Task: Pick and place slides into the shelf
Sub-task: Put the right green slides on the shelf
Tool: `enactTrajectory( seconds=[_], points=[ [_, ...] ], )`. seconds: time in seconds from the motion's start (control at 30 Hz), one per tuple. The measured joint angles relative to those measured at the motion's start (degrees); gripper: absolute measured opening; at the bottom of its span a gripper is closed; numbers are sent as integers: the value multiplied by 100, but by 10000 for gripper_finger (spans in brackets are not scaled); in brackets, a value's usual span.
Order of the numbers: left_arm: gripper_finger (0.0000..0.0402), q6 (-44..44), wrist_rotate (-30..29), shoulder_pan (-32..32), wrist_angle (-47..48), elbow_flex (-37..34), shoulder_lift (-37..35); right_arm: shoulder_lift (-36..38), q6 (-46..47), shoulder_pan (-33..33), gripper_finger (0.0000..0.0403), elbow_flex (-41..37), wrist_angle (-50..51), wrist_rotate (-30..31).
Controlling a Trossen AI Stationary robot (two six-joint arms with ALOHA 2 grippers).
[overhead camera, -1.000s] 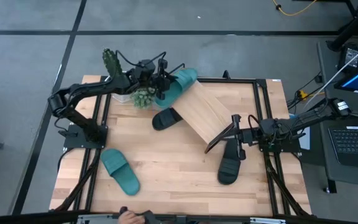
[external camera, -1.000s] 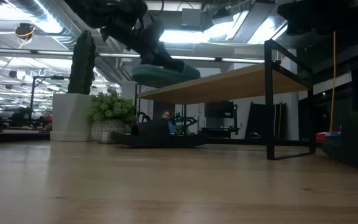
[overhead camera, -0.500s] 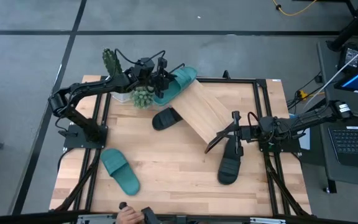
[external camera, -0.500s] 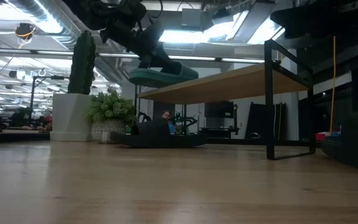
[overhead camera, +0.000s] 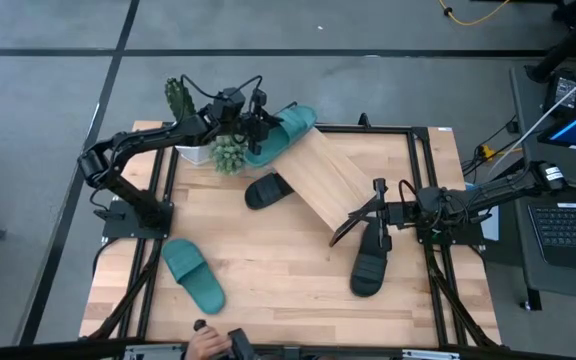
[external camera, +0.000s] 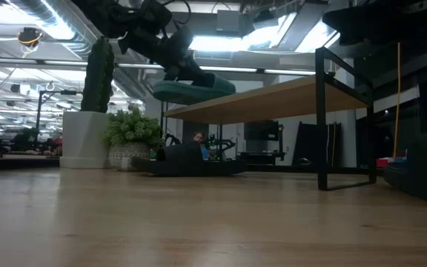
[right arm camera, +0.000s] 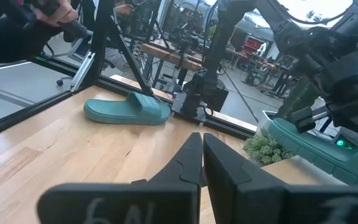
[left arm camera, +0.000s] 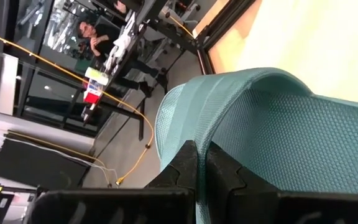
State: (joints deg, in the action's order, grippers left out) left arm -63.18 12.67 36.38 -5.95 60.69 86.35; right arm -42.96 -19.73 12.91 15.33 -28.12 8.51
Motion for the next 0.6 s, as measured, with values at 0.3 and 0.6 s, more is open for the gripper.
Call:
enactTrajectory(
  seconds=[0.3, 0.6],
  points=[
    [2, -6, 65, 87, -105, 165, 399, 0, 15, 0, 19, 0, 0, 0],
    [2, -39, -51, 119, -106, 210, 447, 0, 1, 0, 19, 0, 6, -2]
  ],
)
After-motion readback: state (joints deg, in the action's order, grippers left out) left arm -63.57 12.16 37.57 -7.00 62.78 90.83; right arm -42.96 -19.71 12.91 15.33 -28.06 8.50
